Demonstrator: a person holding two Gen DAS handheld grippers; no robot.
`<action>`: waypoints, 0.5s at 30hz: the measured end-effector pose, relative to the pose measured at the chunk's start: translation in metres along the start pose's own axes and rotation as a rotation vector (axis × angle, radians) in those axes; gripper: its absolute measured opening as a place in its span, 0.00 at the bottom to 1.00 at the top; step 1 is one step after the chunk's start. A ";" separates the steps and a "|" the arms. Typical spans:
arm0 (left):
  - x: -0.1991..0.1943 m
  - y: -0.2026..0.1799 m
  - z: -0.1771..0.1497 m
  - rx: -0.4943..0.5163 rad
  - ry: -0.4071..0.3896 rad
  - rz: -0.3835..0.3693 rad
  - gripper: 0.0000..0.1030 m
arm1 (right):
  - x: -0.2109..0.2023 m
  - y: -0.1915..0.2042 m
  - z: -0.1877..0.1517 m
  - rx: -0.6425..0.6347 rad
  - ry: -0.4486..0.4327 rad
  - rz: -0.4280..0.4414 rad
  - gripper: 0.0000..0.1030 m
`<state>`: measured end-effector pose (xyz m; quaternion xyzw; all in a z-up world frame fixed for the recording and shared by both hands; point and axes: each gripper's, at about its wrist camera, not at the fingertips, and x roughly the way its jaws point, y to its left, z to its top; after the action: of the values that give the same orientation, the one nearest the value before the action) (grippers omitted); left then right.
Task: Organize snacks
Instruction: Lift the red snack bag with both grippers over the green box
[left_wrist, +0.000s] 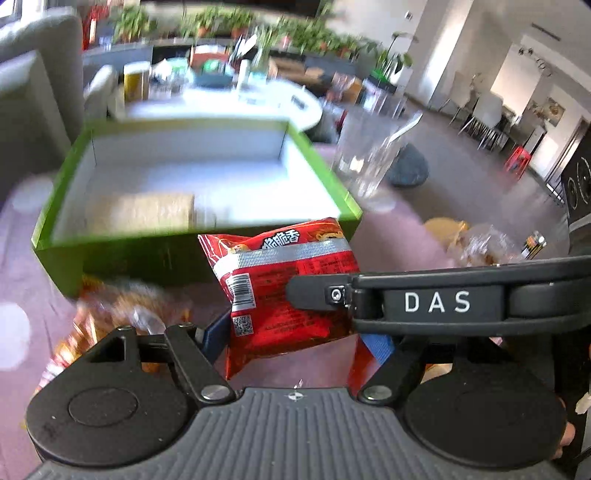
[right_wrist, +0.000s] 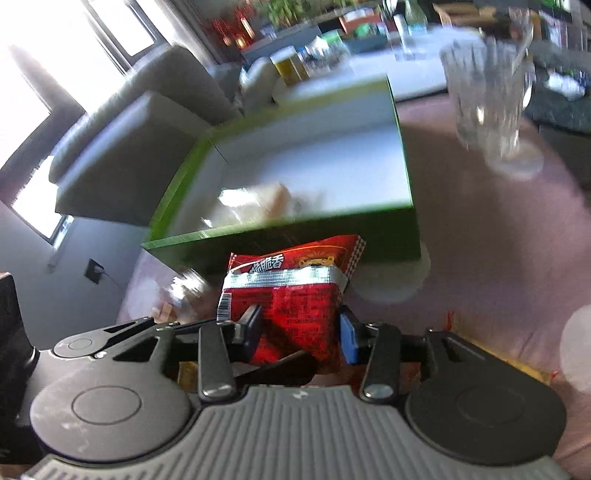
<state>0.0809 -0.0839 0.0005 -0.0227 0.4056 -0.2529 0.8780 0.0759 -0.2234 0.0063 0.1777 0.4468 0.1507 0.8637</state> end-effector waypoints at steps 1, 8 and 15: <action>-0.008 -0.002 0.003 0.006 -0.024 0.001 0.69 | -0.008 0.004 0.002 -0.010 -0.025 0.002 0.73; -0.041 0.001 0.023 0.038 -0.114 0.021 0.69 | -0.036 0.030 0.019 -0.050 -0.127 0.052 0.73; -0.047 0.014 0.044 0.059 -0.135 0.087 0.69 | -0.030 0.047 0.036 -0.057 -0.149 0.084 0.73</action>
<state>0.0930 -0.0572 0.0592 0.0038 0.3385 -0.2240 0.9139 0.0842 -0.2001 0.0687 0.1825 0.3692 0.1860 0.8921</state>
